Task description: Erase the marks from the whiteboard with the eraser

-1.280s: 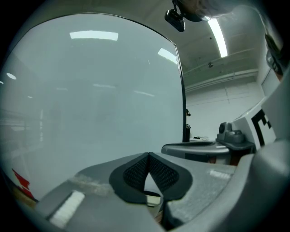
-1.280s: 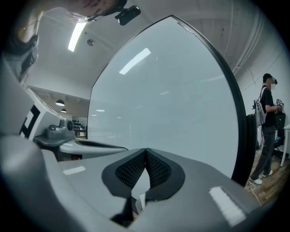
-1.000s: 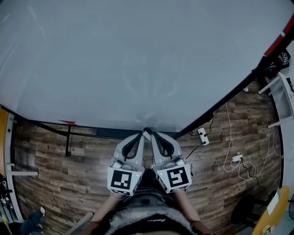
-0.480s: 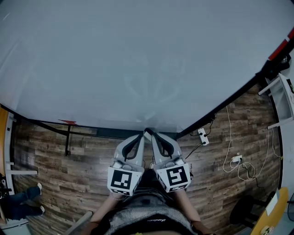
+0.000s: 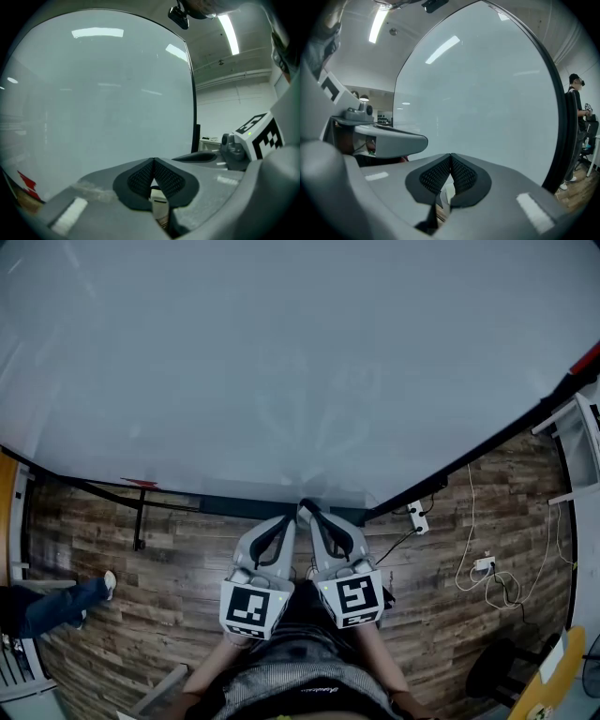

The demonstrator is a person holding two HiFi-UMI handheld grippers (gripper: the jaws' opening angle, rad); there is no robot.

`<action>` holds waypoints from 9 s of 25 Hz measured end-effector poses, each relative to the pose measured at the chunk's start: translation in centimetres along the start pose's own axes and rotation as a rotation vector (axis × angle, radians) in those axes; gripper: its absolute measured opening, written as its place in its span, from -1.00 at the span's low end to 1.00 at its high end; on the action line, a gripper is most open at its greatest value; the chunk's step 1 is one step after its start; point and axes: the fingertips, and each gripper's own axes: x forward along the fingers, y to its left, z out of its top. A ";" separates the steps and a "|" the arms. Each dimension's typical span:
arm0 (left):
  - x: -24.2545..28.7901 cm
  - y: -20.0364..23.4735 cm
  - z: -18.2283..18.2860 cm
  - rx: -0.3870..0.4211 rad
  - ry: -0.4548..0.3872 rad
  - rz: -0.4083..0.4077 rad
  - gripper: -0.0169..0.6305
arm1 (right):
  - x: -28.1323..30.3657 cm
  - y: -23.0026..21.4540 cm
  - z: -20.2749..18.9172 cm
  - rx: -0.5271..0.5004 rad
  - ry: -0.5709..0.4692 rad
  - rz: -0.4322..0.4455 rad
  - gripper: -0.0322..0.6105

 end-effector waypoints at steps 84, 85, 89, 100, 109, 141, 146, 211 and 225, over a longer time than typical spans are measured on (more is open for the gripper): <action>-1.8 0.8 -1.3 -0.075 0.012 0.062 -0.95 | 3.1 -0.8 -8.8 -0.121 0.308 0.156 -0.42; -1.7 0.8 -1.3 -0.075 0.014 0.061 -0.95 | 3.1 -0.9 -8.6 -0.120 0.307 0.157 -0.42; -1.6 0.8 -1.4 -0.078 0.019 0.059 -0.95 | 2.8 -1.0 -8.0 -0.116 0.304 0.158 -0.42; -1.4 0.7 -2.0 -0.083 0.028 0.050 -0.95 | 1.9 -0.7 -5.8 -0.119 0.274 0.165 -0.42; -1.0 0.2 -2.3 -0.081 0.042 0.046 -0.95 | 0.9 -1.1 -4.3 -0.105 0.263 0.177 -0.42; -0.5 -0.5 -3.2 -0.061 0.064 0.045 -0.95 | -2.8 -0.3 5.0 -0.123 0.161 0.239 -0.43; -0.4 -0.6 -3.3 -0.066 0.066 0.046 -0.95 | -3.0 -0.4 5.8 -0.116 0.141 0.232 -0.43; -0.3 0.5 -3.8 -0.060 0.088 0.065 -0.95 | 0.6 -1.4 -0.7 -0.106 0.275 0.228 -0.43; -0.8 0.7 -4.4 -0.071 0.094 0.074 -0.95 | 2.4 -1.1 -5.0 -0.096 0.333 0.263 -0.43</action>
